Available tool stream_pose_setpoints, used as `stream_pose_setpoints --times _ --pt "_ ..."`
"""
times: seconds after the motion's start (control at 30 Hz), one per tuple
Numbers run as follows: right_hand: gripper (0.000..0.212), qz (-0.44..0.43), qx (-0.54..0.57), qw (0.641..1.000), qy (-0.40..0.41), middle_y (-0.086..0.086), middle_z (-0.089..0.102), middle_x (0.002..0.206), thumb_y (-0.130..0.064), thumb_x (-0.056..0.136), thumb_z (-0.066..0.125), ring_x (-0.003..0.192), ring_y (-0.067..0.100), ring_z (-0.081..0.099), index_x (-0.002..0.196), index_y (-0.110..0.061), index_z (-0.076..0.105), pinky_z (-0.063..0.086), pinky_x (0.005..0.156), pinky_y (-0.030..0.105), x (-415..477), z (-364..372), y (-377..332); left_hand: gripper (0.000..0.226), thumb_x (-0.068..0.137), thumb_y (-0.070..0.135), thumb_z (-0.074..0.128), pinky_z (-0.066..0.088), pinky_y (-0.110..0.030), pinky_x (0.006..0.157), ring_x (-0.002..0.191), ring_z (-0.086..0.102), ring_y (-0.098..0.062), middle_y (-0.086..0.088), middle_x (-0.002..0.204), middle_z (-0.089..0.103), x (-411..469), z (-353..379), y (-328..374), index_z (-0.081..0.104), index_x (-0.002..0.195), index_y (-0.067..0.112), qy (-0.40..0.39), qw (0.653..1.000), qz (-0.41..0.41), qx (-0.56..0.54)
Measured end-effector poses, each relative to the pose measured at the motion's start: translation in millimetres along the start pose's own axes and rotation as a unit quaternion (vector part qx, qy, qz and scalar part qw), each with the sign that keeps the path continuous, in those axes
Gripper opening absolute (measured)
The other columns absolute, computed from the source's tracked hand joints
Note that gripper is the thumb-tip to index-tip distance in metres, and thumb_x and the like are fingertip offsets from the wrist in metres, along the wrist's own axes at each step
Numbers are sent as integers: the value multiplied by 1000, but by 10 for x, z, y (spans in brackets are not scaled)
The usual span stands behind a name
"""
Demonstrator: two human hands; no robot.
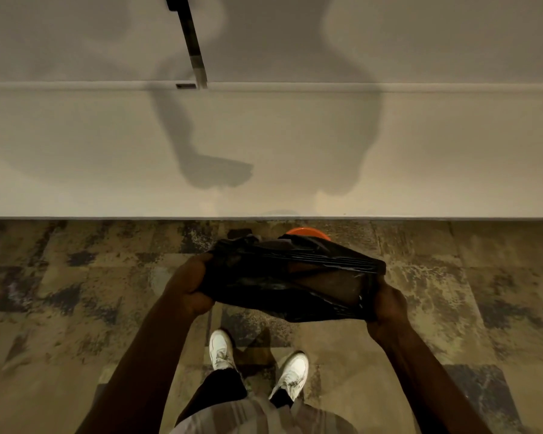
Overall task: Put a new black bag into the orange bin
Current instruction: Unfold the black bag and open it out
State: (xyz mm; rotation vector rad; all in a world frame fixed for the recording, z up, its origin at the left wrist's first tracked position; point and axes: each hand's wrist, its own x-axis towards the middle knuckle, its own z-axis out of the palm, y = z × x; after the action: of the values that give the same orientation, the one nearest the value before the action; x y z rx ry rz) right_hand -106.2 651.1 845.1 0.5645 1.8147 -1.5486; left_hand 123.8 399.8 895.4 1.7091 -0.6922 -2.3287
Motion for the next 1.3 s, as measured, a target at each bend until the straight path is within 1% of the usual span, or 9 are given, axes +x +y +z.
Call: stream_pose_setpoints --times 0.17,0.33,0.53,0.67,0.9,1.0,1.1,1.2,1.3 --pt "31 80 134 988 -12 14 71 122 -32 103 62 101 37 71 122 -9 69 57 78 47 53 -36 44 18 97 19 66 58 -34 64 79 75 -35 -19 90 78 71 41 -149 76 82 16 172 938 194 232" --pt "54 93 132 976 -144 14 75 129 -60 101 53 112 36 71 132 -20 73 57 88 49 19 -79 -20 31 98 23 57 44 -41 68 78 67 -38 -26 87 66 146 56 -328 68 89 -5 198 927 181 261" --pt "44 -86 -309 919 -229 1 84 95 -63 71 87 87 20 81 97 -27 86 61 69 27 -38 -243 -158 27 99 13 53 55 -48 77 89 71 -40 -27 101 71 170 61 -287 70 108 -6 177 931 142 286" --pt "25 -140 -479 854 -147 7 72 68 -14 90 68 60 20 65 66 -6 72 45 57 28 79 -138 -220 20 98 6 51 58 -62 94 106 71 -48 -31 110 70 125 141 -69 70 102 2 145 926 143 318" --pt "41 -290 -166 942 -35 -4 71 77 -10 103 46 69 11 64 74 -22 70 48 48 12 -117 371 -714 22 99 -3 51 44 -22 44 62 58 -27 -22 82 65 -115 504 437 72 106 -6 130 954 226 149" --pt "42 -488 11 870 -62 -21 78 91 -8 98 45 89 -2 70 96 -34 78 55 75 14 -360 524 -943 28 94 0 58 64 -31 64 89 78 -32 -19 104 79 -360 655 552 76 115 2 35 923 384 0" --pt "36 -617 45 780 -91 -13 75 121 -9 98 46 117 13 68 129 -7 64 54 98 31 -336 541 -902 9 87 13 78 63 -36 78 95 74 -21 -8 94 79 -420 633 479 78 96 16 34 847 529 25" --pt "50 -639 -133 756 -48 10 74 114 -17 92 45 102 20 71 135 3 61 58 87 30 -142 384 -651 21 103 14 62 52 -34 70 77 67 -12 -4 80 74 -143 412 222 74 86 14 74 808 542 219" --pt "51 -546 -513 646 -145 18 79 94 -42 97 56 76 33 77 117 2 74 61 64 35 208 127 -269 37 107 11 50 46 -36 69 68 61 -15 -9 76 67 260 73 -152 70 77 17 109 884 335 309"
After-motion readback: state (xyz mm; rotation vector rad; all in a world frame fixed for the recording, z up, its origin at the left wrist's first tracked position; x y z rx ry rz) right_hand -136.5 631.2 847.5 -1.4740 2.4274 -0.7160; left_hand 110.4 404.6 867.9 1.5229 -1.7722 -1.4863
